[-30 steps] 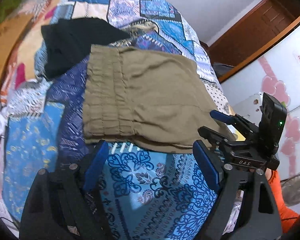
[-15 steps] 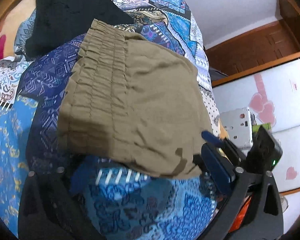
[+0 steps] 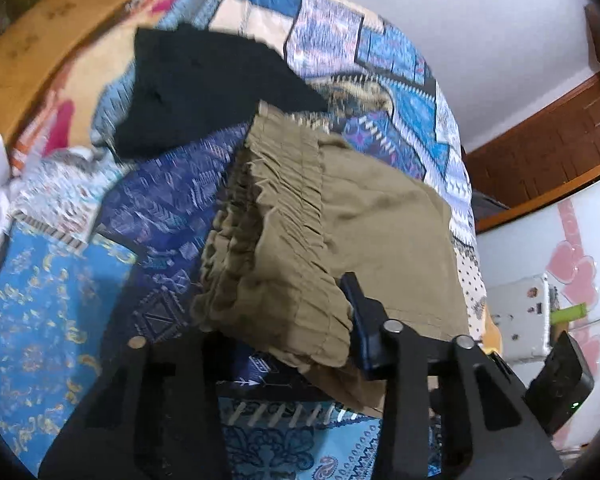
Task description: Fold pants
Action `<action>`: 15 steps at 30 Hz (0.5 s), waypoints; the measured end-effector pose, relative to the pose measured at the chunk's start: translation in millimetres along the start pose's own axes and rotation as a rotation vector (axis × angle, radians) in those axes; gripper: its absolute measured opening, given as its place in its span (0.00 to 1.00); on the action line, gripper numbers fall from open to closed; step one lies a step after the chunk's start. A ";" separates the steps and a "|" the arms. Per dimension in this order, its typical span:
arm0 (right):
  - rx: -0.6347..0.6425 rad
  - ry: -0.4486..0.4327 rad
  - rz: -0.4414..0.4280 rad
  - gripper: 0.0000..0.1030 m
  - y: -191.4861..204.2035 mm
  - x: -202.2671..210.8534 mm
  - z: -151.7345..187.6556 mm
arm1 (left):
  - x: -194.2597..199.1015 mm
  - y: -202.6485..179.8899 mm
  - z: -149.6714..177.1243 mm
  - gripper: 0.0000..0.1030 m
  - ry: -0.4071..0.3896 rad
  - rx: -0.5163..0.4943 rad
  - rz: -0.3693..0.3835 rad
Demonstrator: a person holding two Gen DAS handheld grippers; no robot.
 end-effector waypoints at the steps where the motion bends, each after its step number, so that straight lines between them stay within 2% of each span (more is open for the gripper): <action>1: -0.012 -0.007 -0.004 0.76 -2.0 3.0 1.7 | 5.8 -2.8 1.3 0.35 -0.028 -0.030 -0.024; 4: -0.061 -0.033 0.012 0.74 -11.5 15.8 7.6 | 29.2 -16.9 6.9 0.35 -0.137 -0.184 -0.141; 9: -0.078 -0.047 0.142 0.74 -28.8 32.5 24.5 | 61.8 -42.6 14.9 0.34 -0.336 -0.433 -0.358; 13: -0.115 -0.054 0.130 0.74 -38.2 41.2 34.0 | 81.1 -68.8 20.8 0.34 -0.442 -0.561 -0.439; 15: -0.127 -0.057 0.124 0.74 -38.4 41.8 35.2 | 86.7 -87.1 24.8 0.33 -0.484 -0.615 -0.452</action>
Point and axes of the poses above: each gripper's, at about its wrist camera, not at the fingertips, and x roughly against the way its jaws point, y to its left, z to its underside, the point moved 2 cm from there along -x, roughly the way its jaws point, and after that the axes turned 6 degrees about z, right-handed, at the moved point
